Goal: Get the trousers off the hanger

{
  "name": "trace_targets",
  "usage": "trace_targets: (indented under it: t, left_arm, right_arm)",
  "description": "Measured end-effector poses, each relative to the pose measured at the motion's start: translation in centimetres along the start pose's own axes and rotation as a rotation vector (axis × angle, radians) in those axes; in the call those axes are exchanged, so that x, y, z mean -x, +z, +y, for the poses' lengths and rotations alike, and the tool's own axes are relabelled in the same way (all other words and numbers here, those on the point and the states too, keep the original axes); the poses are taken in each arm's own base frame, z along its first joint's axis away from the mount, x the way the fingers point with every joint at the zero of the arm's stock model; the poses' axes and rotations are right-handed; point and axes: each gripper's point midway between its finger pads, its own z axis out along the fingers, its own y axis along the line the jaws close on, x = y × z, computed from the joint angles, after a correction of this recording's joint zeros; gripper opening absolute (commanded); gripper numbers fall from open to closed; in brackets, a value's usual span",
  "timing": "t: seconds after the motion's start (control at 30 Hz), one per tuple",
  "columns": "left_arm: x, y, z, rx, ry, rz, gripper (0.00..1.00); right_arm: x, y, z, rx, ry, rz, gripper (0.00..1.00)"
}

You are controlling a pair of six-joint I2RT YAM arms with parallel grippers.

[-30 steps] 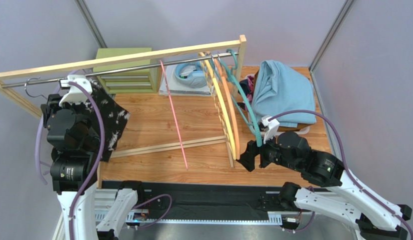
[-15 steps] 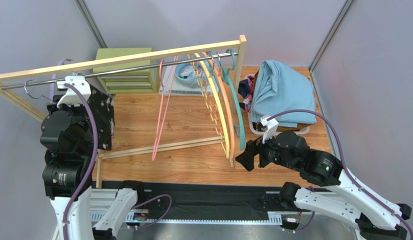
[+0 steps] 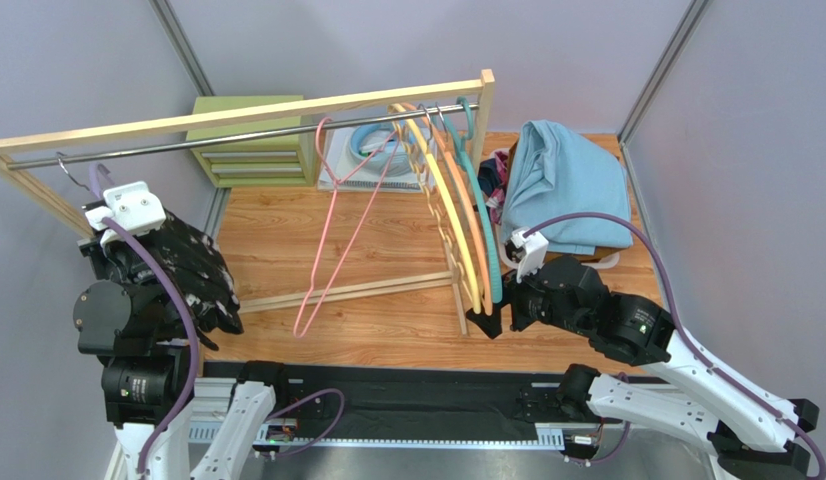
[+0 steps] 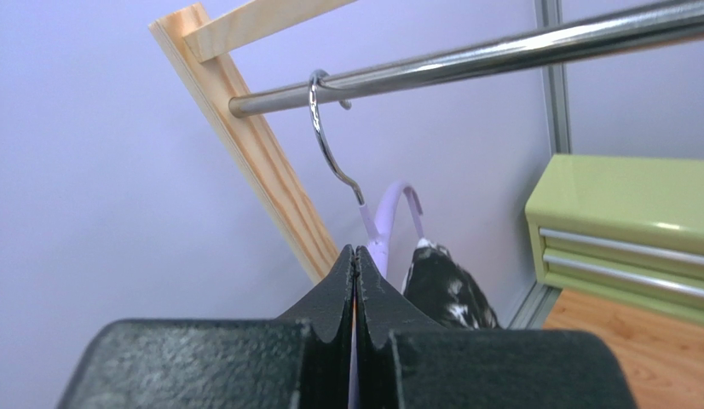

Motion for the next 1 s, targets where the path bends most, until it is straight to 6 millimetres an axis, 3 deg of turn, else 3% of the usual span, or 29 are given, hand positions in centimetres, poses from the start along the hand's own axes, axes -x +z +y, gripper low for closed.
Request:
trace_targets:
  t: [0.3,0.33,0.4,0.43,0.7,0.87,1.0]
  left_arm:
    - [2.5,1.0,-0.2,-0.003,-0.087,-0.061,0.03]
    - [2.5,0.9,-0.2,-0.016,-0.101,-0.041,0.19]
    - [2.2,0.2,-0.1,-0.041,-0.129,-0.012,0.39]
    - [1.9,-0.3,-0.1,-0.058,-0.141,0.001,0.55]
    - [-0.8,-4.8,1.3,-0.115,-0.186,0.075,0.76]
    - [-3.1,-4.9,1.2,-0.08,-0.141,0.153,0.79]
    - [-6.9,-4.5,-0.9,-0.07,-0.103,0.26,0.49]
  right_arm:
    - [1.0,0.0,0.2,-0.013,-0.007,-0.01,0.86]
    - [1.0,0.0,0.2,-0.013,-0.007,-0.011,0.86]
    - [1.0,0.0,0.2,-0.012,-0.006,-0.011,0.86]
    - [1.1,0.0,0.2,-0.01,-0.006,-0.012,0.86]
    - [1.0,0.4,0.9,0.024,-0.005,-0.004,0.85]
    - [0.7,0.6,1.1,0.034,-0.003,0.013,0.85]
    - [0.8,0.4,1.2,0.038,0.0,0.006,0.84]
